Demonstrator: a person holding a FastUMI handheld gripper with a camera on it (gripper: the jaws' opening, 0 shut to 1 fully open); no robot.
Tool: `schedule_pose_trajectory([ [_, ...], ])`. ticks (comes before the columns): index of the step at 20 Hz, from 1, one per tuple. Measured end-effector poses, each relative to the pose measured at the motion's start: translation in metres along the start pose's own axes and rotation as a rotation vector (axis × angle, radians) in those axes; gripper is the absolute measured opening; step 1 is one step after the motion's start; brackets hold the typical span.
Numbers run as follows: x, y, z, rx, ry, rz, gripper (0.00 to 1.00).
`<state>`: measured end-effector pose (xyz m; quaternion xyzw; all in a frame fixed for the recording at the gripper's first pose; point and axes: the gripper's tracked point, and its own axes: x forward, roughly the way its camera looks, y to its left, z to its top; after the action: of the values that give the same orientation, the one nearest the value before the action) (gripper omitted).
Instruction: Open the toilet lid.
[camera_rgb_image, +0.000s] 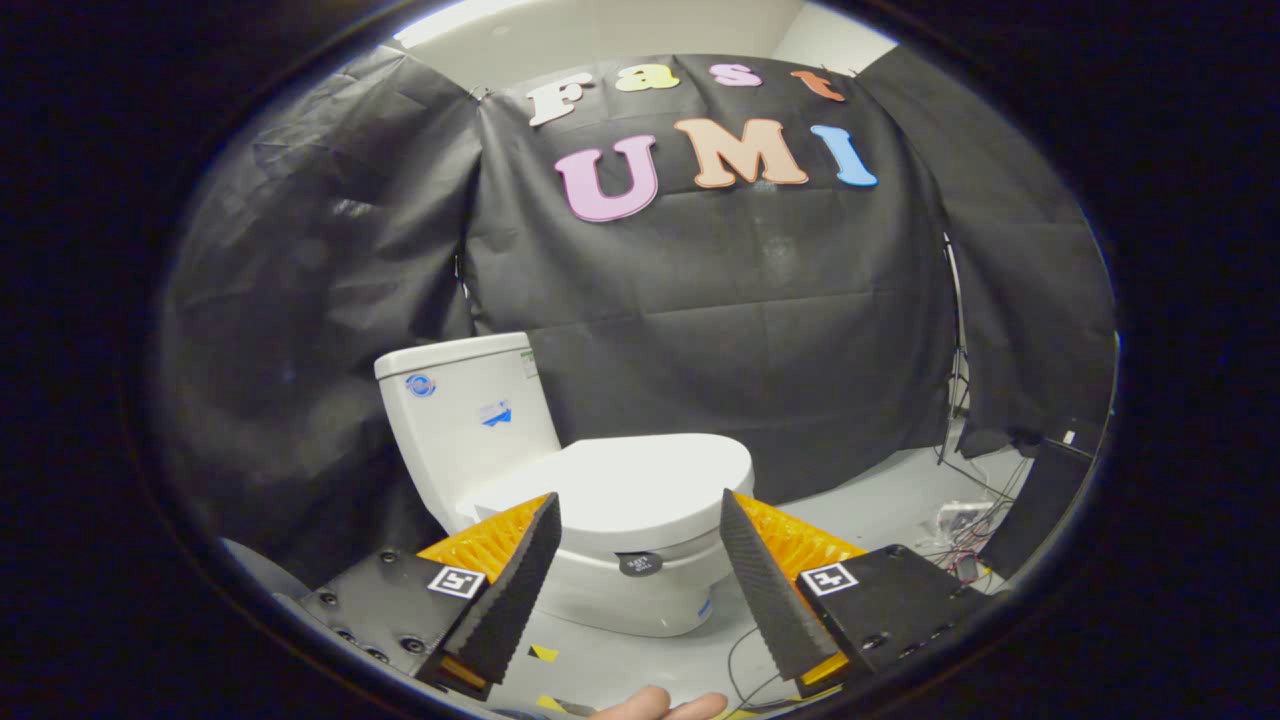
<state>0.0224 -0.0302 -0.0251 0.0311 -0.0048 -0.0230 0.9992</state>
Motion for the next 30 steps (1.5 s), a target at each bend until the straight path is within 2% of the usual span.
schedule_pose_trajectory([
  [6, 0.041, -0.016, -0.042, 0.262, 0.038, -0.021, 0.99],
  [9, 0.071, -0.025, -0.067, 0.566, 0.037, -0.046, 0.99],
  [11, 0.101, -0.038, -0.077, 0.751, -0.004, -0.137, 0.98],
  [12, 0.110, -0.037, -0.093, 0.834, 0.035, -0.162, 0.98],
  [14, 0.120, -0.026, -0.125, 0.902, 0.131, -0.198, 0.98],
  [17, 0.122, -0.008, -0.145, 0.944, 0.197, -0.160, 0.96],
  [20, 0.114, -0.005, -0.168, 1.068, 0.262, -0.154, 0.96],
  [22, 0.111, -0.005, -0.185, 1.127, 0.312, -0.195, 0.70],
  [25, 0.129, -0.005, -0.166, 1.194, 0.249, -0.181, 0.33],
  [27, 0.127, -0.006, -0.164, 1.240, 0.266, -0.230, 0.07],
  [30, 0.132, -0.006, -0.162, 1.301, 0.283, -0.292, 0.09],
])
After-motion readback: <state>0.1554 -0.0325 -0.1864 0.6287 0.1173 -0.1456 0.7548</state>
